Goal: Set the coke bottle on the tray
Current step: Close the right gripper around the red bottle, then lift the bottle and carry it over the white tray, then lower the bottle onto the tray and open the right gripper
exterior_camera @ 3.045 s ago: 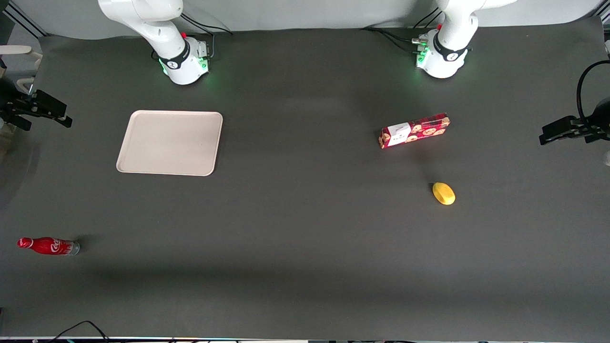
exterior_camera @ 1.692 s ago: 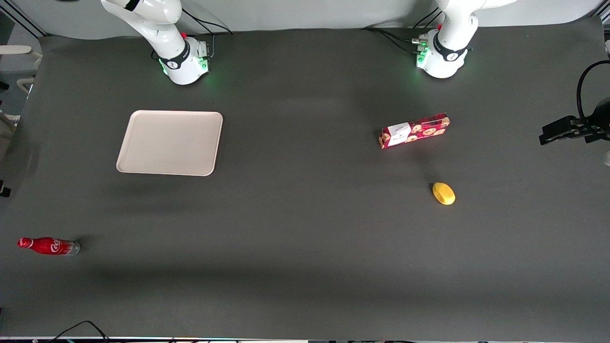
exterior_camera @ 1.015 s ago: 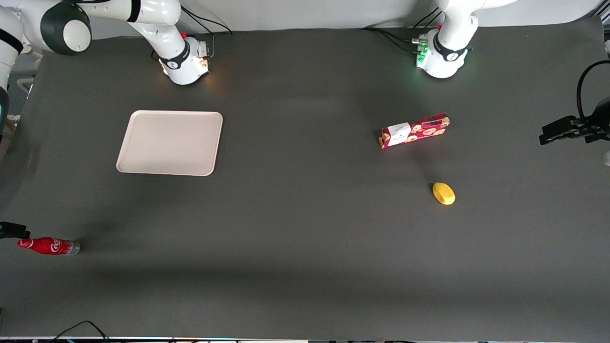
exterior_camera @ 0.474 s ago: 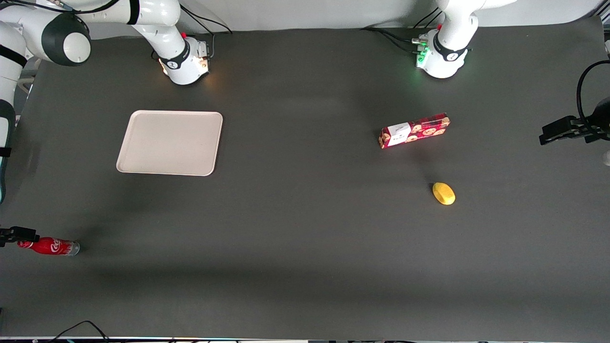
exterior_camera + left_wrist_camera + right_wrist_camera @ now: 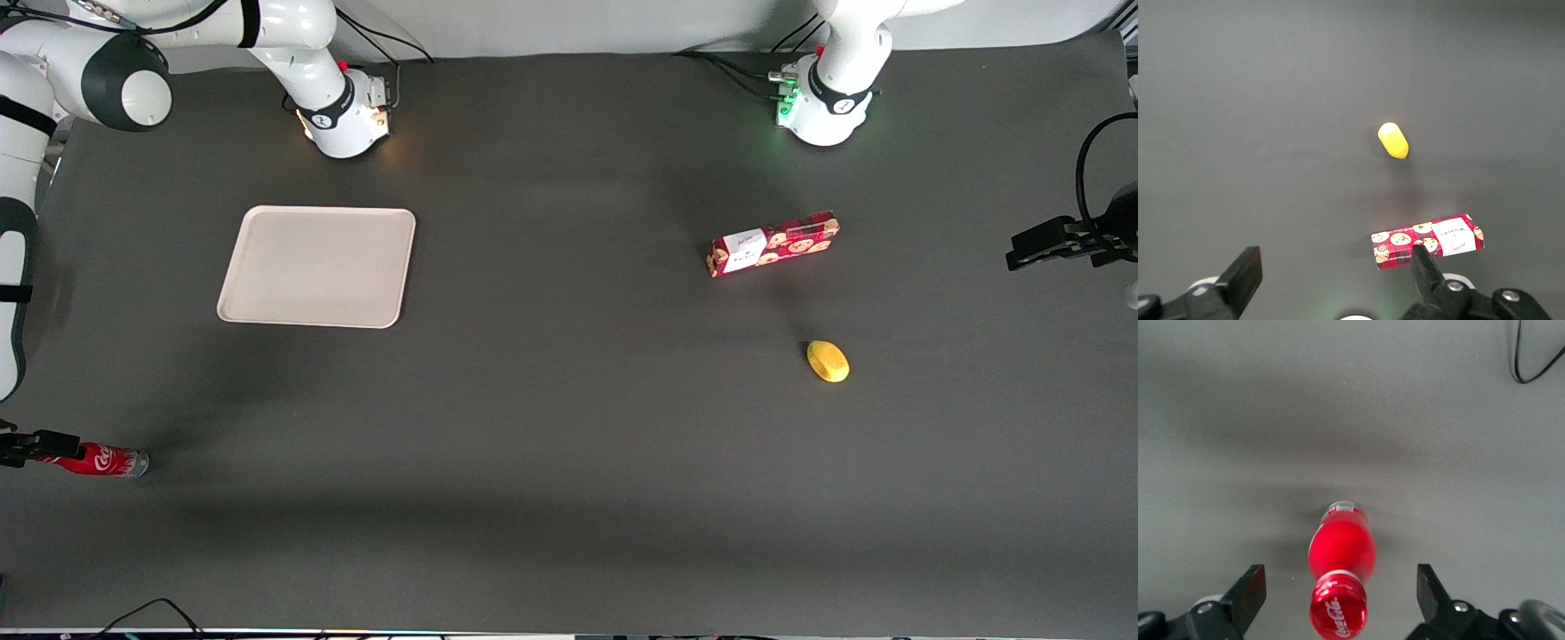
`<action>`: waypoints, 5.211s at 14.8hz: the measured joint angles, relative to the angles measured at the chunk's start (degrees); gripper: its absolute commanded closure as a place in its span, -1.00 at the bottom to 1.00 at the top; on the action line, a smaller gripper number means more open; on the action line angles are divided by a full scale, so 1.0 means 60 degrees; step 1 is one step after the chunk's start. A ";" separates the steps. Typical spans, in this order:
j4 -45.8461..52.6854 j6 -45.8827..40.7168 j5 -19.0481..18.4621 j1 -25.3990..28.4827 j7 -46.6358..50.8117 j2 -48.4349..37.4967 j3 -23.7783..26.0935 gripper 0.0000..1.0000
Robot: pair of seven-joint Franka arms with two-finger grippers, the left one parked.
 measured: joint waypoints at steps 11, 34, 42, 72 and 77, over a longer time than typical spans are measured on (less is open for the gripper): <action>-0.0032 0.0026 0.0229 -0.0027 -0.0306 0.0100 0.0030 -0.07; -0.0041 -0.3039 -0.0792 0.0813 0.1158 -0.2854 0.0048 1.00; -0.2281 -0.5164 -0.0939 0.1640 0.2609 -0.6408 0.0080 1.00; -1.5888 0.3808 -0.1111 0.1502 0.3041 -1.1164 -0.0587 1.00; -1.5884 0.3853 -0.1350 0.1480 0.3024 -1.1025 -0.0587 -1.00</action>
